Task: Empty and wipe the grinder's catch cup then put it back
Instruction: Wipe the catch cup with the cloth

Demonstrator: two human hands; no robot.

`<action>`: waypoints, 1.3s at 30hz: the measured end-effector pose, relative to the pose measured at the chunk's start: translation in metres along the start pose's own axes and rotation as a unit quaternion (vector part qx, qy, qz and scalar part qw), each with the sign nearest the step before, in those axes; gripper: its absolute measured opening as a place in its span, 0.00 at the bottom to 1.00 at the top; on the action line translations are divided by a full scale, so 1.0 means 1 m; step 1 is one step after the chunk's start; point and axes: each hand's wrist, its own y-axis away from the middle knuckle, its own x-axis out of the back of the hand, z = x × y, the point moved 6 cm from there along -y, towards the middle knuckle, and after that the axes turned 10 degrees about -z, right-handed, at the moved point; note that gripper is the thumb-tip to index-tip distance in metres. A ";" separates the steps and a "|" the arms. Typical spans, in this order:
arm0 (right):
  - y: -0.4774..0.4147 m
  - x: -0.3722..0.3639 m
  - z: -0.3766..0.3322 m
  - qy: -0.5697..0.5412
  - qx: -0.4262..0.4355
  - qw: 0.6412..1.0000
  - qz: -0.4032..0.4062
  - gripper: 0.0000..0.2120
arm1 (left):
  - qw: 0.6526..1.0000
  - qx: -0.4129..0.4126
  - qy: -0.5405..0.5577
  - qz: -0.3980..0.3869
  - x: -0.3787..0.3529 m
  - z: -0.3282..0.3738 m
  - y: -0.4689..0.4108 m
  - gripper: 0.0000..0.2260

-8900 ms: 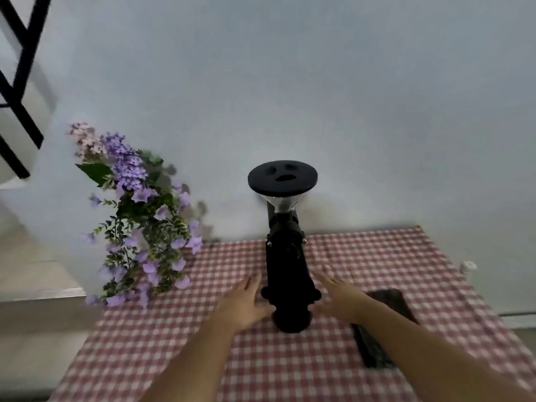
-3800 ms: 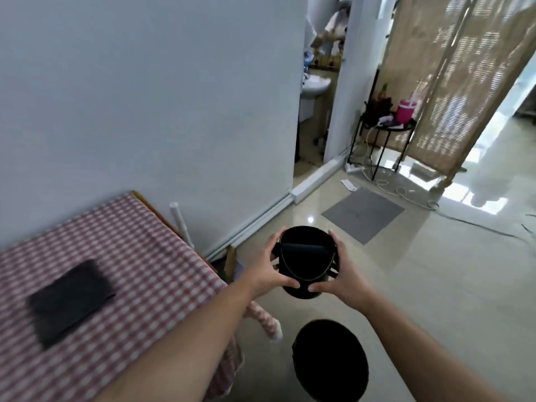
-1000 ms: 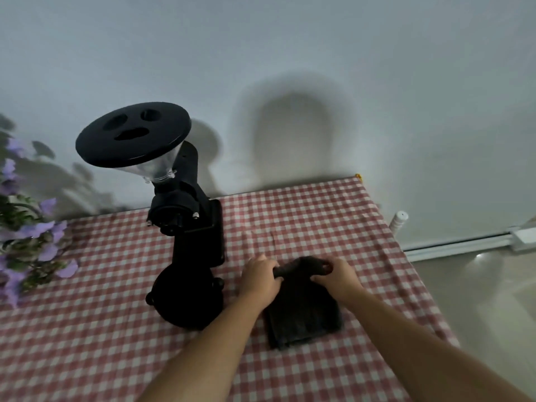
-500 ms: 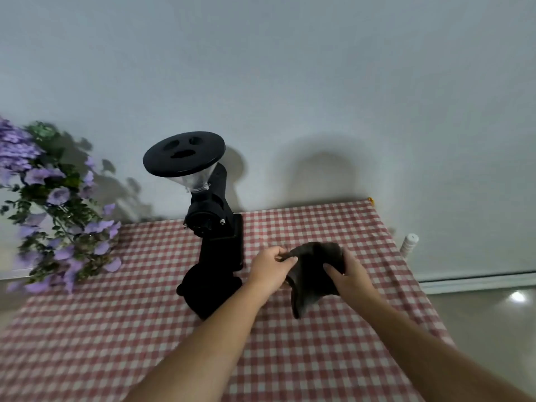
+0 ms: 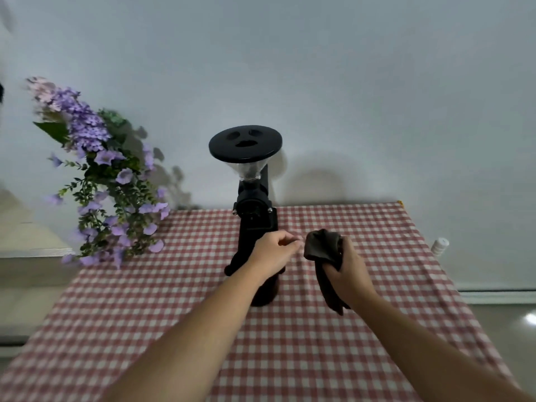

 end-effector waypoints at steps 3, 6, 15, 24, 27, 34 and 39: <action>-0.005 0.000 0.000 -0.006 -0.013 1.000 -0.007 0.17 | 0.991 0.003 -0.132 0.037 0.025 -0.017 -0.004 0.12; -0.008 -0.023 -0.009 0.025 -0.003 0.999 -0.029 0.23 | 0.976 0.030 -0.213 0.021 0.049 -0.051 -0.006 0.19; -0.024 -0.079 -0.022 0.148 0.057 0.987 -0.032 0.28 | 0.985 0.024 -0.159 -0.061 0.057 -0.103 0.001 0.21; -0.028 -0.098 -0.016 0.341 0.114 0.924 -0.133 0.29 | 0.978 0.012 -0.171 -0.117 0.048 -0.101 0.013 0.48; -0.025 -0.101 -0.008 0.311 0.108 0.931 -0.161 0.27 | 0.966 0.002 -0.213 -0.149 0.054 -0.091 0.003 0.51; -0.035 -0.098 -0.011 0.302 0.133 0.921 -0.206 0.20 | 0.962 0.006 -0.221 -0.159 0.045 -0.088 0.002 0.46; -0.043 -0.094 -0.009 0.294 0.125 0.916 -0.245 0.20 | 0.962 0.055 -0.215 -0.159 0.044 -0.101 -0.001 0.50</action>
